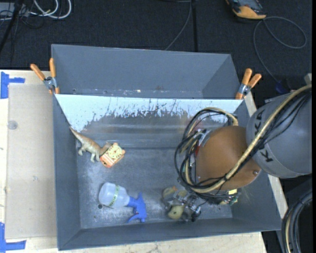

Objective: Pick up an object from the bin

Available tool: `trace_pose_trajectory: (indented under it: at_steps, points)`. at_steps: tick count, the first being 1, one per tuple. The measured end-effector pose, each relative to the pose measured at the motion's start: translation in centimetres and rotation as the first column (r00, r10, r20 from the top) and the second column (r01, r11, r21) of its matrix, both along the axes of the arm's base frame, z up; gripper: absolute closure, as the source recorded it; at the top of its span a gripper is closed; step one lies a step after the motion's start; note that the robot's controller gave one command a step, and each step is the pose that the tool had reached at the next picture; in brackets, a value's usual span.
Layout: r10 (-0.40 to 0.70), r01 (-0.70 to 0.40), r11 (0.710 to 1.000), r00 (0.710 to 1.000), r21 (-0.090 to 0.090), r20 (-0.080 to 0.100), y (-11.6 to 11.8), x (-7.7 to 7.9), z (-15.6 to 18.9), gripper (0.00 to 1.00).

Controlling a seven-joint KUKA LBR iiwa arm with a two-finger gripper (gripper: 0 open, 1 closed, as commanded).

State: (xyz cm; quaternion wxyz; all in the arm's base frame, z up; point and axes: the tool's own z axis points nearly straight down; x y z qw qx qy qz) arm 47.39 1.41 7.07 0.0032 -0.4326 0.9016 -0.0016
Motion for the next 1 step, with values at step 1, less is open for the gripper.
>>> trace_pose_trajectory:
  at_steps: [1]
  points:
    - [0.002,-0.002,1.000,1.000,0.000,0.000,0.01,0.00,0.00,1.00]
